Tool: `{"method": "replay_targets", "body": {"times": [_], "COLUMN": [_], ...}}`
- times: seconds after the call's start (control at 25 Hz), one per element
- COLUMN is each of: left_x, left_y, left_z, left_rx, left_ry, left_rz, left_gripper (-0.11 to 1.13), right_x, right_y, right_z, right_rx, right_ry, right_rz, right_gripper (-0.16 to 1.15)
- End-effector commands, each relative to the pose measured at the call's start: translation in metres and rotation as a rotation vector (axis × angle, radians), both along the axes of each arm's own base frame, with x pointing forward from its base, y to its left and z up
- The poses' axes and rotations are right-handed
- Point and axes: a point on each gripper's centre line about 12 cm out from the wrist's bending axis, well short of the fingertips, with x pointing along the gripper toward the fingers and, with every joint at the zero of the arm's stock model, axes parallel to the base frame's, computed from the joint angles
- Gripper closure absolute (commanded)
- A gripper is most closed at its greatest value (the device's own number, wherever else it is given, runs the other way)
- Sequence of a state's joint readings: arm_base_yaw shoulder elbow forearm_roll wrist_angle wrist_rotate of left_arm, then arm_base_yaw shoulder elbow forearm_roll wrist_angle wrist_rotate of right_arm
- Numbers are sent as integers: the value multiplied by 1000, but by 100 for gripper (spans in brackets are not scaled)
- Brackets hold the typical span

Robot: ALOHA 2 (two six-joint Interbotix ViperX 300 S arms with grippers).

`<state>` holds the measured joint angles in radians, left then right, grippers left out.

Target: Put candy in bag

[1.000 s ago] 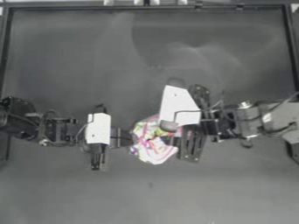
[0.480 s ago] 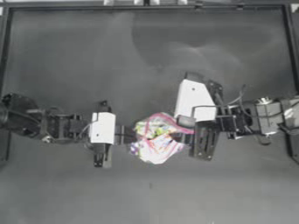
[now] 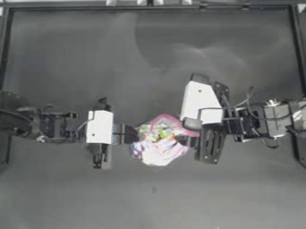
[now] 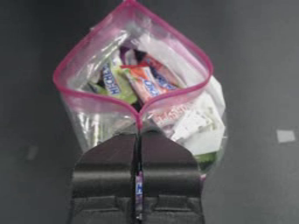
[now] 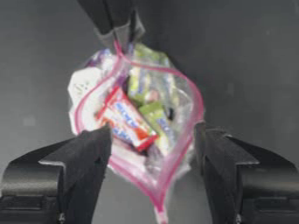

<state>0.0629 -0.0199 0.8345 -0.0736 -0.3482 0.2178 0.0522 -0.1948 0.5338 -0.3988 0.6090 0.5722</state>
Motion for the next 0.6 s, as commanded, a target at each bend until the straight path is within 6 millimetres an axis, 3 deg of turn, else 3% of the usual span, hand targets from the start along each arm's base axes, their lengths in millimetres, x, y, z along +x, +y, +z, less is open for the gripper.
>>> {"method": "replay_targets", "body": {"times": [0.04, 0.6], "left_x": [0, -20], "left_y": [0, -1], "left_z": [28, 39], "left_rx": [7, 7], "left_ry": [-78, -99], "left_rz": [-2, 1], "left_gripper": [93, 93], "right_x": [-1, -4], "right_y": [1, 2], "right_z": [17, 18], "right_rx": [3, 1], "right_ry": [-50, -51], "right_rz": [3, 6], "right_gripper": [9, 9]}}
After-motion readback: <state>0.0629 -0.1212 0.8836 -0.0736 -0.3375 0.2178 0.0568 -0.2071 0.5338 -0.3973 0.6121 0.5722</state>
